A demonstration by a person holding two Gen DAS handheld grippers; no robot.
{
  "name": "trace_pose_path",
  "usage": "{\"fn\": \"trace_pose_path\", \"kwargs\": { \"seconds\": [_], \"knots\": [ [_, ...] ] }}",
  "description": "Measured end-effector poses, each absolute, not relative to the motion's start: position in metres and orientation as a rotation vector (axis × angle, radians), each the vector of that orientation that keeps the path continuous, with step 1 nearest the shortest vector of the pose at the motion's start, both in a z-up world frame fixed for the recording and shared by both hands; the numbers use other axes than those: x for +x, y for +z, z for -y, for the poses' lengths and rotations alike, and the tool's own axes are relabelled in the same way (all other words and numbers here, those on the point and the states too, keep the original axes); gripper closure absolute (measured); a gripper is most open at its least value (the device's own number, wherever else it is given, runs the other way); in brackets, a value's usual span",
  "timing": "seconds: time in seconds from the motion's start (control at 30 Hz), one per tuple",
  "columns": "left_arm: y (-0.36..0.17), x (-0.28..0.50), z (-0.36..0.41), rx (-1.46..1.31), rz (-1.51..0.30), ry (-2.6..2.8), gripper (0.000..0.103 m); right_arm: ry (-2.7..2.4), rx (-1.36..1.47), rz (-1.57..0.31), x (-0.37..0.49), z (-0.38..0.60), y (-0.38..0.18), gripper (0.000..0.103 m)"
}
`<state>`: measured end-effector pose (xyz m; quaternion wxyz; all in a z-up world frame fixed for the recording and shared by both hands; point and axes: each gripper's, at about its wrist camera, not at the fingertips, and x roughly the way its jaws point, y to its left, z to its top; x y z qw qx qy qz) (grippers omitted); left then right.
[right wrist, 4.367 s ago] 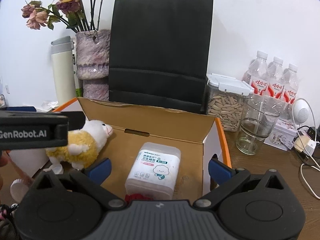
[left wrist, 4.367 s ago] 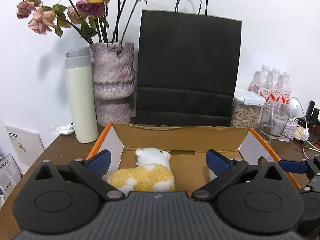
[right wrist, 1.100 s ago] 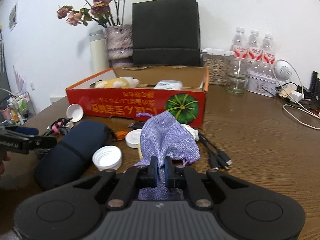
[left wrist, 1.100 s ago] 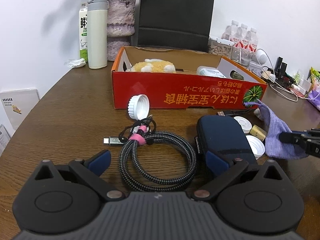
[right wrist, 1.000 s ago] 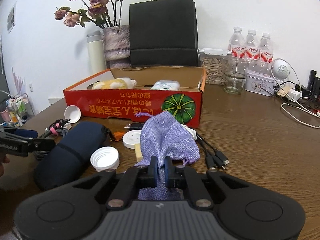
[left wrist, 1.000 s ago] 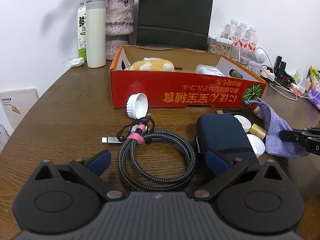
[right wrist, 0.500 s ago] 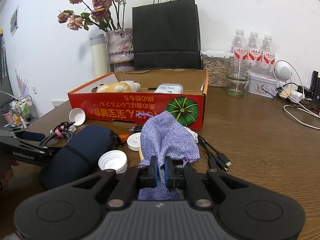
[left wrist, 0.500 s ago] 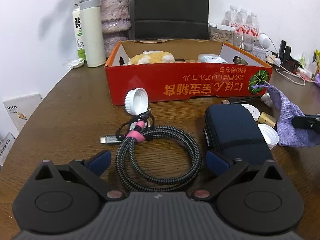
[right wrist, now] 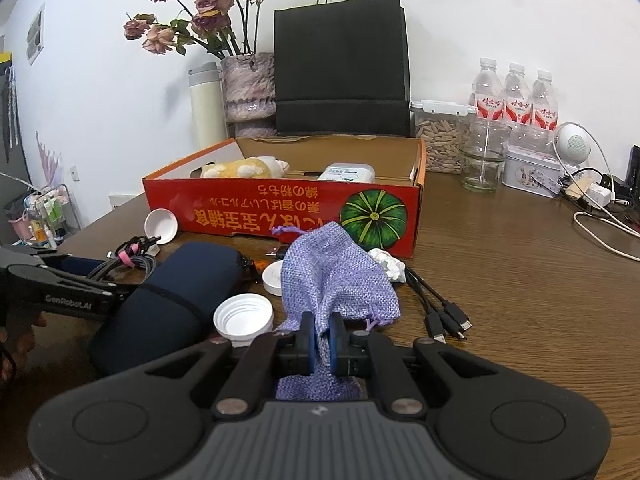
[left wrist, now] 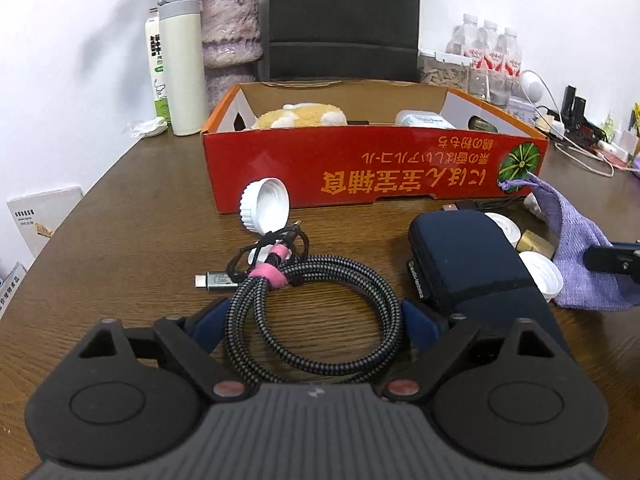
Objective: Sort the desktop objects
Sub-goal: 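Pinch the purple pouch with the right tool while the left tool grasps the braided cable, then lift and carry the pouch in the right tool and cable in the left tool to the box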
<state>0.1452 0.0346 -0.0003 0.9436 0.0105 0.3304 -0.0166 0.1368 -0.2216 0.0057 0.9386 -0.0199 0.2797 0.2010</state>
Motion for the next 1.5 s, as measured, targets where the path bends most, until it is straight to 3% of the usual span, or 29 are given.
{"fn": "trace_pose_path", "kwargs": {
  "seconds": [0.5,0.8,1.2,1.5],
  "knots": [
    [0.023,0.115,-0.025,-0.057,-0.524,-0.006,0.014,0.416,-0.022,-0.464,0.120,0.227,0.019,0.097],
    [0.061,0.112,-0.015,-0.052,-0.415,-0.041,0.014,0.405,-0.005,-0.341,0.120,0.232,0.054,0.097],
    [0.118,0.148,-0.005,-0.052,-0.275,-0.064,0.014,0.418,-0.026,-0.194,0.157,0.204,0.112,0.097],
    [0.124,0.198,0.004,-0.086,-0.241,-0.043,0.014,0.417,0.029,-0.209,0.213,0.178,0.112,0.097]
  ]
}}
